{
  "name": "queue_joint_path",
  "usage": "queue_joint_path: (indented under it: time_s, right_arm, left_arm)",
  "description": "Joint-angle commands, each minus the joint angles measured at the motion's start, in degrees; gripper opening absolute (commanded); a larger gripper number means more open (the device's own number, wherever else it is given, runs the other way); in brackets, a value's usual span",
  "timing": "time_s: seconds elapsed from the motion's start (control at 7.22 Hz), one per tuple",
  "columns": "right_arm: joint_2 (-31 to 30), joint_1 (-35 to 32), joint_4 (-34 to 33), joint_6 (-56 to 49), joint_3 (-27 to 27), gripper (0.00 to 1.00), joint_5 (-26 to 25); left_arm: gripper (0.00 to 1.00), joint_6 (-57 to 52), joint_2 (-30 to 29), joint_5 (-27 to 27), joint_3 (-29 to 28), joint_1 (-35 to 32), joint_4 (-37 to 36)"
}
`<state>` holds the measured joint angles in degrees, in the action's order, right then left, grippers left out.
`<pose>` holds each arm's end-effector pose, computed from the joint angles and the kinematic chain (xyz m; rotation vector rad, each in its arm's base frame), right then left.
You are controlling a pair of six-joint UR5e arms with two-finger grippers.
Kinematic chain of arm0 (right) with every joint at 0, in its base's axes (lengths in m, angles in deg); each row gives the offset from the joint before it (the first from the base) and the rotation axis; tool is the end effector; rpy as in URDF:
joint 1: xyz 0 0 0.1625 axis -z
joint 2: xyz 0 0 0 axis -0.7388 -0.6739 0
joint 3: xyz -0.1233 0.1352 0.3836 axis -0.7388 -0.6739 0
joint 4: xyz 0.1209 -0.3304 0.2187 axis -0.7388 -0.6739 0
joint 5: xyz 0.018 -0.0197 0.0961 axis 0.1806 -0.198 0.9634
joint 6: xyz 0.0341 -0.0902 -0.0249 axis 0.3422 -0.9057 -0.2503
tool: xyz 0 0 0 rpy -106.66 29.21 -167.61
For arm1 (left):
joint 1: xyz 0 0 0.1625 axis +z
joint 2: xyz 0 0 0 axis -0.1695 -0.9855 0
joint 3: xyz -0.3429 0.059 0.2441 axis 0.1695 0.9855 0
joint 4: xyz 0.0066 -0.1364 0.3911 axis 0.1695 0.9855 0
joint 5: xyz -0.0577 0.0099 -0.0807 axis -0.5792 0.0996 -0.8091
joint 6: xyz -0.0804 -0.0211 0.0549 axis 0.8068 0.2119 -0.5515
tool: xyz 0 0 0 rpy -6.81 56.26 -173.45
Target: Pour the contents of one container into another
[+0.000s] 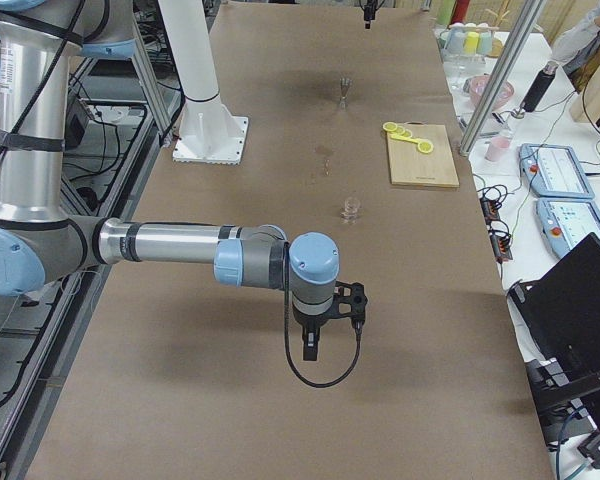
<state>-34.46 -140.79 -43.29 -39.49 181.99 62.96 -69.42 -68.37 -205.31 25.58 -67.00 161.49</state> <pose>0.0899 -0.4197 0.6488 0.0212 -0.7333 0.0020 0.0780 -0.6033 0.5480 0.1812 0.8424 0.1850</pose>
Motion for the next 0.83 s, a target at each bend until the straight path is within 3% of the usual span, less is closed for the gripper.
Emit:
queue_joint_path:
  time_s: [0.0,0.28,0.69]
  right_arm:
    - [0.08,0.0,0.0,0.02,-0.1,1.0,0.0]
    - [0.08,0.0,0.0,0.11,-0.01,1.0,0.0]
    - [0.08,0.0,0.0,0.11,-0.1,1.0,0.0]
  left_arm:
    - [0.99,-0.03,8.12,-6.83,1.08,-7.85,-2.34]
    - [0.99,-0.03,13.48,-6.42,3.89,-10.68,-2.43]
    - [0.99,0.58,15.09,-1.06,5.57,-10.7,-2.6]
